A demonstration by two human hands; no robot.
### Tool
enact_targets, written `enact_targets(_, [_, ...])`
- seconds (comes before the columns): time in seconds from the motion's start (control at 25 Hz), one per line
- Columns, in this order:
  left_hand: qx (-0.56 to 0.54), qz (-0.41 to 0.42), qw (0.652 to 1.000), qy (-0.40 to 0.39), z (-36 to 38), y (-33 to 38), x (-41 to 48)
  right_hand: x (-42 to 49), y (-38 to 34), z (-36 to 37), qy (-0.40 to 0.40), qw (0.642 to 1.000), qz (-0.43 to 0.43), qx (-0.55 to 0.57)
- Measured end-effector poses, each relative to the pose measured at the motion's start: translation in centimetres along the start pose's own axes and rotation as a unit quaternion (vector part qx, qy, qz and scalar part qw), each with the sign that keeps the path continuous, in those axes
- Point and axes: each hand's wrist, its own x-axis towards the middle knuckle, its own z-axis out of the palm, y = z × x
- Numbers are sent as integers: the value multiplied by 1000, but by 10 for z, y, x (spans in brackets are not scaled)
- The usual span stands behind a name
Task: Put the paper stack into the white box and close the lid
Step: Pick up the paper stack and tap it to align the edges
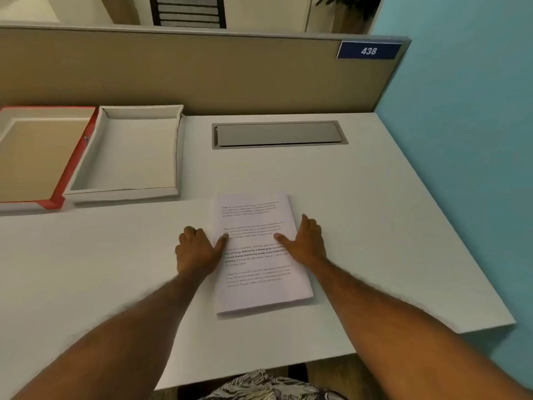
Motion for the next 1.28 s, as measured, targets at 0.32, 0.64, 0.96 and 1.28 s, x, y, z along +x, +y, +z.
enact_targets(0.32, [-116,-132,983,-57,1,43,12,19,-18,14,-1,996,75,56])
enact_targets(0.64, [-148,-220,958,-110,5,44,40,17,-15,27,38,995,71,53])
enact_targets(0.96, [-200,-241,946,-83,7,47,40,19,-12,30,43,995,64,61])
enact_targets(1.28, [-292,-250,913,-138,-4,43,47,20,-11,30,38,995,62,72])
